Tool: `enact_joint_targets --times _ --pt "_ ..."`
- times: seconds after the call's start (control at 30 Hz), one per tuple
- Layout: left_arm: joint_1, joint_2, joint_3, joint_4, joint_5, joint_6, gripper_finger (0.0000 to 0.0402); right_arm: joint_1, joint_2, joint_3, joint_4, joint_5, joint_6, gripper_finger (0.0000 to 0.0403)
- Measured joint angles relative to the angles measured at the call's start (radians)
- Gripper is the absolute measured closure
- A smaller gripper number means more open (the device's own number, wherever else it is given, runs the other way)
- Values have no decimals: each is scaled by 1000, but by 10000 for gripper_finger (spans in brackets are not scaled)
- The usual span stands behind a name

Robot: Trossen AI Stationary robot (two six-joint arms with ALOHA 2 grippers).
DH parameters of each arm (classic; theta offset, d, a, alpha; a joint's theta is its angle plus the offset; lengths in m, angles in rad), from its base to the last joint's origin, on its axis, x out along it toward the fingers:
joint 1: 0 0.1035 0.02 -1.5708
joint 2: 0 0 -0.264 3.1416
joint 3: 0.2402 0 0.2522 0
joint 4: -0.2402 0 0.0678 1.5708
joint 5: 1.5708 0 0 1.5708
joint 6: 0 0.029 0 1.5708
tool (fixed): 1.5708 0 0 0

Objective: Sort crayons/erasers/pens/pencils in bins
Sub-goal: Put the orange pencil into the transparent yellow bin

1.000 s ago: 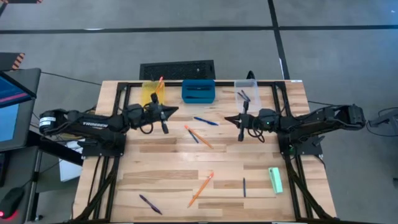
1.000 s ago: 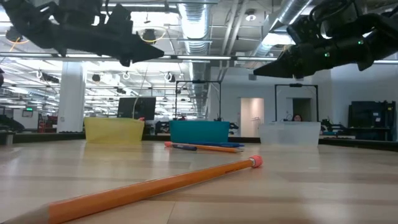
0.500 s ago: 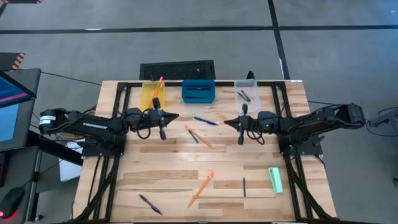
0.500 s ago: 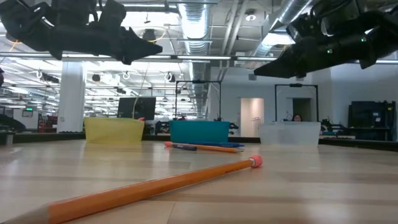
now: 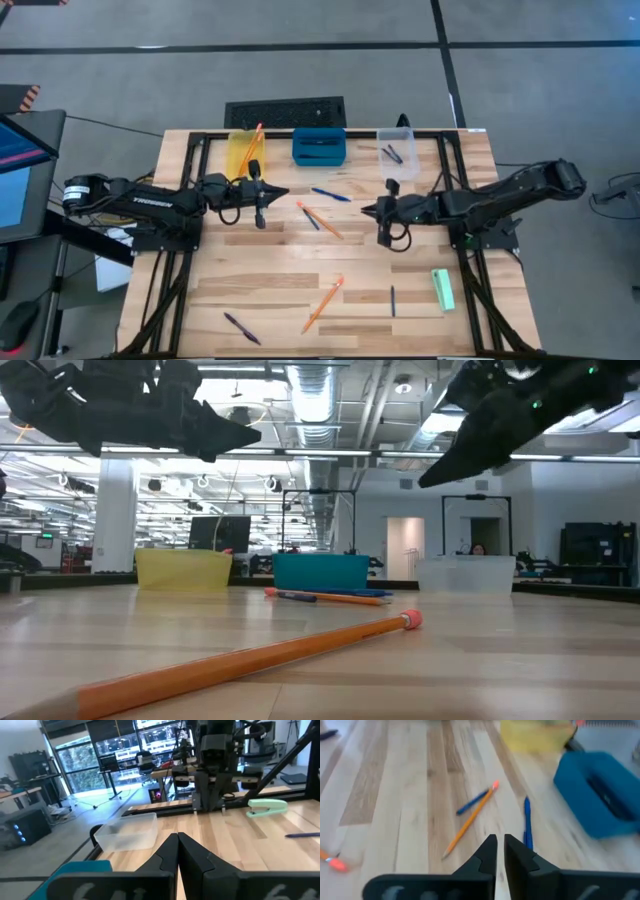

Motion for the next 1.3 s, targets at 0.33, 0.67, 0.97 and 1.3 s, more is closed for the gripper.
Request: enact_joint_targets --times 0.33,0.67,0.97,1.3 --pt "0 0 0 -3 0 7 401 118 55 173 -375 80 268 300" --pt "-1 0 1 -98 -6 -26 401 184 303 366 -495 75 400 224" --pt "-49 0 1 -153 18 -2 401 254 485 557 -604 59 495 159" --pt "-102 0 1 -190 23 31 401 295 687 785 -643 -67 500 157"
